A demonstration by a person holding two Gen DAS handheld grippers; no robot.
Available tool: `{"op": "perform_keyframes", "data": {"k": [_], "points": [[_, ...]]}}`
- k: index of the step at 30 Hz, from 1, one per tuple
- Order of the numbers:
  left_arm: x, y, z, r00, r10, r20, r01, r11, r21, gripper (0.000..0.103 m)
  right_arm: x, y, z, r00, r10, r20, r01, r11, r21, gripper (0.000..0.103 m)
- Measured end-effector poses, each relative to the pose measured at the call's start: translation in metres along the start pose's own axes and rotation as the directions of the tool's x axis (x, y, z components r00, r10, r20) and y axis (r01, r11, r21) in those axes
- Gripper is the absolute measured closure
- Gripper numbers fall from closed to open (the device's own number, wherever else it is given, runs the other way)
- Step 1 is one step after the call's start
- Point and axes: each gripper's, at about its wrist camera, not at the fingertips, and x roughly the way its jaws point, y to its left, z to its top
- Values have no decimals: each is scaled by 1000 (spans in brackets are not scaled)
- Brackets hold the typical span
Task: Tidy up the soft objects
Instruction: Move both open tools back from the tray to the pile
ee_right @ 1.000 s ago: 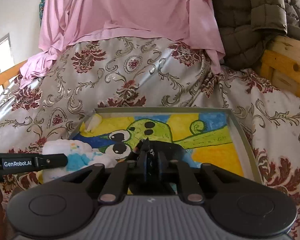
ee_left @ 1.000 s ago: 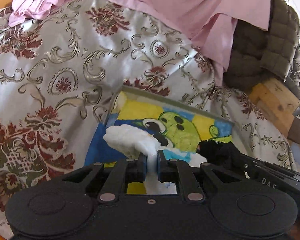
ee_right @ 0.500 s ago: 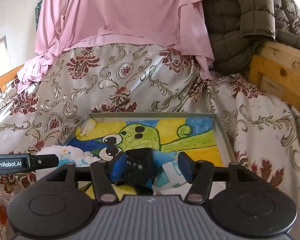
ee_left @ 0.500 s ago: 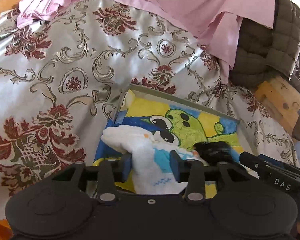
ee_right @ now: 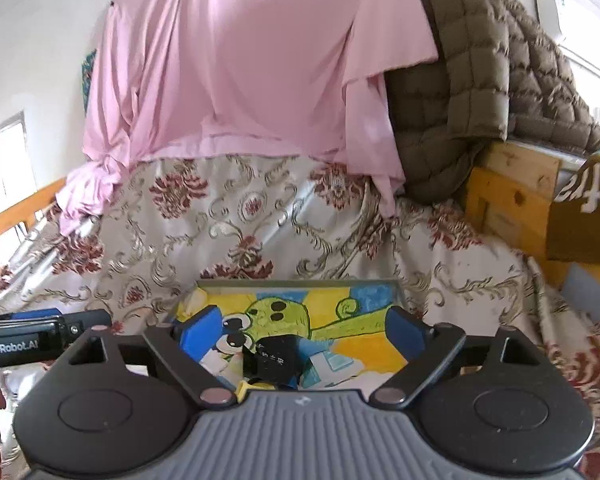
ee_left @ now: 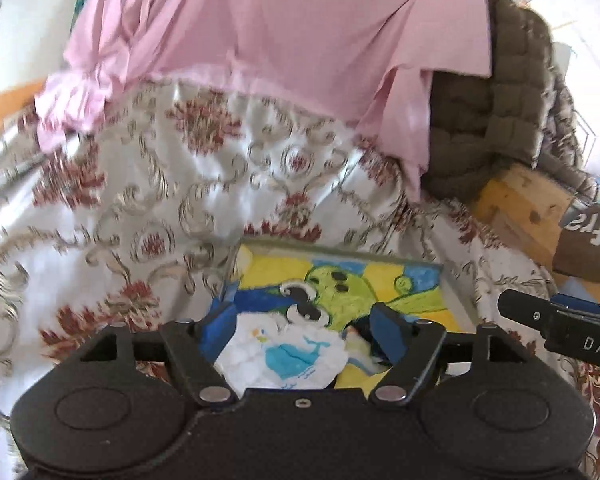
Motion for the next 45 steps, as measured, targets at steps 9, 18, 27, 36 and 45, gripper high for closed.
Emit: {"op": "perform_keyframes", "data": {"k": [9,18,27,36,45], "points": [[-91,-21,-9,993,-24,117,18,999,49,8,-79,7,-5,998,47,47,-48,999,15,1],[-163,-20,-47,987,-6,162,-1,999,44,2,-133,37,-32,997,59,49,-56,997,-45,0],[-202,-10,-82,985,29,170,-36,999,38,1,-173,56,-69,995,19,102,-15,999,-45,0],[-213,0,-114,988,61,140,-63,998,9,1,-186,49,-112,995,-36,88,34,999,30,0],[-200,13,-140,994,91,62,-93,995,27,1,-177,29,-167,997,-79,-10,80,990,117,0]]}}
